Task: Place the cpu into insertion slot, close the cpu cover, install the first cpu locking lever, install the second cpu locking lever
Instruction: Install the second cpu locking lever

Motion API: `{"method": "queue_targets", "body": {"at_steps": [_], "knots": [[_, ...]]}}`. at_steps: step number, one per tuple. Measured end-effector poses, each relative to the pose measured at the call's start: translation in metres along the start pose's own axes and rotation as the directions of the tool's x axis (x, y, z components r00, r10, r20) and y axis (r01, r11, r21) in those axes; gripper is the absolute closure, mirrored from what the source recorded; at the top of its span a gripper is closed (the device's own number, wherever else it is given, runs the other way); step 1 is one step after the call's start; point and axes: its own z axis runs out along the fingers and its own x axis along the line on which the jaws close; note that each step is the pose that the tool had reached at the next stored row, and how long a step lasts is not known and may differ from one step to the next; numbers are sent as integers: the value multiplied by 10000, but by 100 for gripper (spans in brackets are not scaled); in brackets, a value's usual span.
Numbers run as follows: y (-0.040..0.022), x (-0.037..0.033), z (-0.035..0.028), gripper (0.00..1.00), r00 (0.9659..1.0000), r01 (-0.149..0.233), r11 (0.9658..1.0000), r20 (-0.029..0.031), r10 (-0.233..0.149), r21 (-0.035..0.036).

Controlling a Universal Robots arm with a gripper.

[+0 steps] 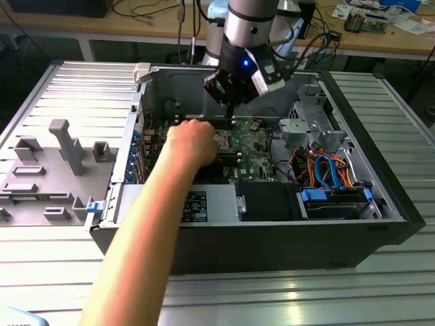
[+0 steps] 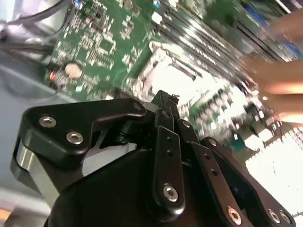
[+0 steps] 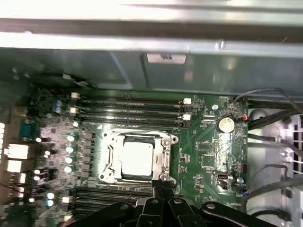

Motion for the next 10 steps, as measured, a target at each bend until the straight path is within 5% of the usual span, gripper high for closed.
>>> {"method": "queue_targets", "body": {"at_steps": [3,5,6,10], "knots": [[109,139,-440,89,9989,-428,9991,178,428,-8],[156,200,-631,89,9978,-613,9981,252,613,-11],[170,217,-685,89,9974,-664,9978,274,664,-13],[172,219,-692,89,9974,-671,9977,277,671,-13]]}}
